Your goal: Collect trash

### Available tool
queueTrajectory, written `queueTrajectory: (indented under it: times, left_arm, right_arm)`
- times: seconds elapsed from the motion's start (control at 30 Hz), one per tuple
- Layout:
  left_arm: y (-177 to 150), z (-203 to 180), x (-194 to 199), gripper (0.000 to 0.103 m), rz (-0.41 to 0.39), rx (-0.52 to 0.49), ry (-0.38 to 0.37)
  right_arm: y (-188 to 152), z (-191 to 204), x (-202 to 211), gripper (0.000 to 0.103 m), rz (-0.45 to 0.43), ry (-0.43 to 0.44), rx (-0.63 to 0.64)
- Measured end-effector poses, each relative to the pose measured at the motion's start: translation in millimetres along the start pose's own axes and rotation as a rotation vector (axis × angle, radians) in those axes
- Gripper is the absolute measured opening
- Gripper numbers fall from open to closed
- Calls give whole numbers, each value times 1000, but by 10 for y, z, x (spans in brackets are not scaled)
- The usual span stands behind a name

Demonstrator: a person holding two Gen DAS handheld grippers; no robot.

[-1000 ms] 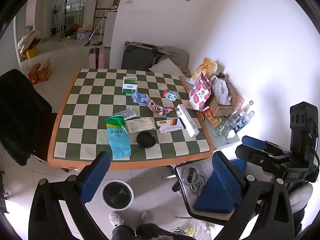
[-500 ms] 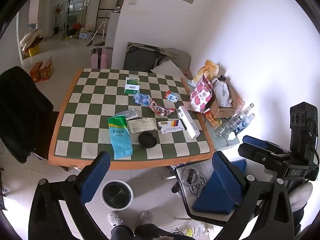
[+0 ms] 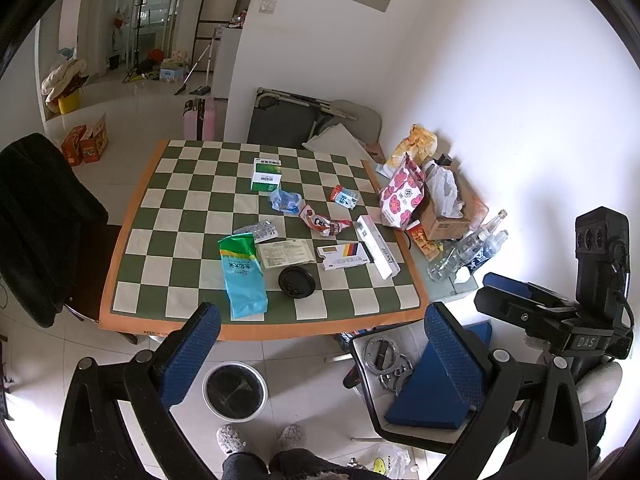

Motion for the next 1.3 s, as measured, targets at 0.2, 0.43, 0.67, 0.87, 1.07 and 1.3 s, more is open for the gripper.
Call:
queueTrajectory:
  times: [0.2,0.43,0.67,0.87,1.07,1.3]
  left_arm:
    - [15,-8,3,103,-3,1,-4]
    - [48,47,108,103,-6,4,-4]
    - [47,57,118,103,-8,5,-5]
    - [46,59,120,103,-10,4,-7]
    - [42,0,174,103,-10,4,-7]
    - [33,-28,191,103,-12,3,-9]
  right_arm:
    - [4,17,12,103,-2,2,0]
    - [1,28,14,103,-1,3,-1]
    - [-8,35,4,103,-2,5,-1]
    - [-47,-9,12,103,-2,6,0]
    - [-32,111,-30,103,0,9,-1]
    - [-24,159,-47,103,-2,8,-2]
Point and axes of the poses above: each gripper's, at about its wrist camera, not at the fingertips, and x roughly against the way its jaws point, z to its left, y to its top, the point moved 10 cm from there along -x, roughly the way its jaws point, and after that the axes turned 2 degrees about y, right-handed, at the moved point
